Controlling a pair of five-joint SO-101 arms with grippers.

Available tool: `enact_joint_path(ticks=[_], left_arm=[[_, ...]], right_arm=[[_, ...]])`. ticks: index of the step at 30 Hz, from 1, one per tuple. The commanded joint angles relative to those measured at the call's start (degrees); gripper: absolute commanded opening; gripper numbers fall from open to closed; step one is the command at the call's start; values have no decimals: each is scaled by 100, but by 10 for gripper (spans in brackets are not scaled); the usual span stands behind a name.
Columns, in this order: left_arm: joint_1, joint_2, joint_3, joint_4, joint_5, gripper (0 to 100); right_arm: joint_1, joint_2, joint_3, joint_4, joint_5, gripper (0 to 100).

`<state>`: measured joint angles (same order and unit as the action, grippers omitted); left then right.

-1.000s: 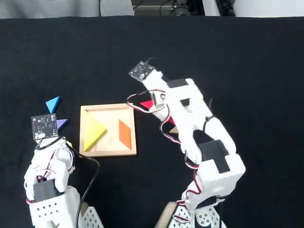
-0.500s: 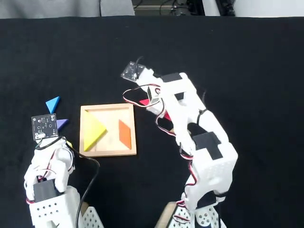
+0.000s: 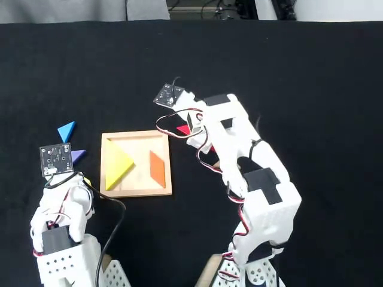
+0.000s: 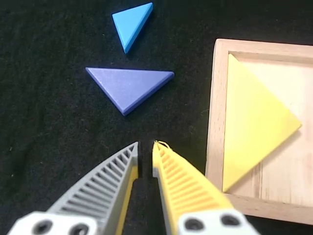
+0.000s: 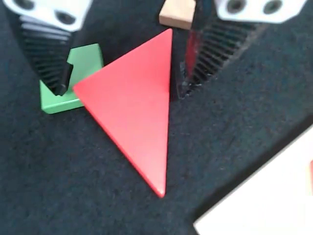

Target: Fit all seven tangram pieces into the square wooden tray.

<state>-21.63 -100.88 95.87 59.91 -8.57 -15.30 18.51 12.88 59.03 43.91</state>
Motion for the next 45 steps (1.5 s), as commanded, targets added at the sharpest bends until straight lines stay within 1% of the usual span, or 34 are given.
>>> enact_joint_path(ticks=[1,6,12,14,18,20,25,28,32,37,38,41,45], left_arm=[[75,-26,-13,-105,-35,66],[75,-26,-13,-105,-35,66],[75,-26,-13,-105,-35,66],[75,-26,-13,-105,-35,66],[75,-26,-13,-105,-35,66],[75,-26,-13,-105,-35,66],[75,-26,-13,-105,-35,66],[75,-26,-13,-114,-35,66],[75,-26,-13,-114,-35,66],[75,-26,-13,-114,-35,66],[75,-26,-13,-114,-35,66],[75,-26,-13,-114,-35,66],[66,-26,-13,-105,-35,66]], right_arm=[[-79,-31,-215,-105,264,343],[-62,444,-541,-79,334,343],[-79,479,-567,44,343,341],[-79,479,-567,53,343,307],[-79,479,-576,44,325,182],[-79,479,-576,53,325,152],[-79,233,-558,97,299,185],[-114,-374,-567,527,299,185],[-501,-1323,-435,993,299,185],[-1486,-2132,-57,1301,290,185],[-1688,-2220,4,1345,264,185],[-2251,-2264,119,1407,-123,186],[-2760,-2062,224,1354,-466,187]])
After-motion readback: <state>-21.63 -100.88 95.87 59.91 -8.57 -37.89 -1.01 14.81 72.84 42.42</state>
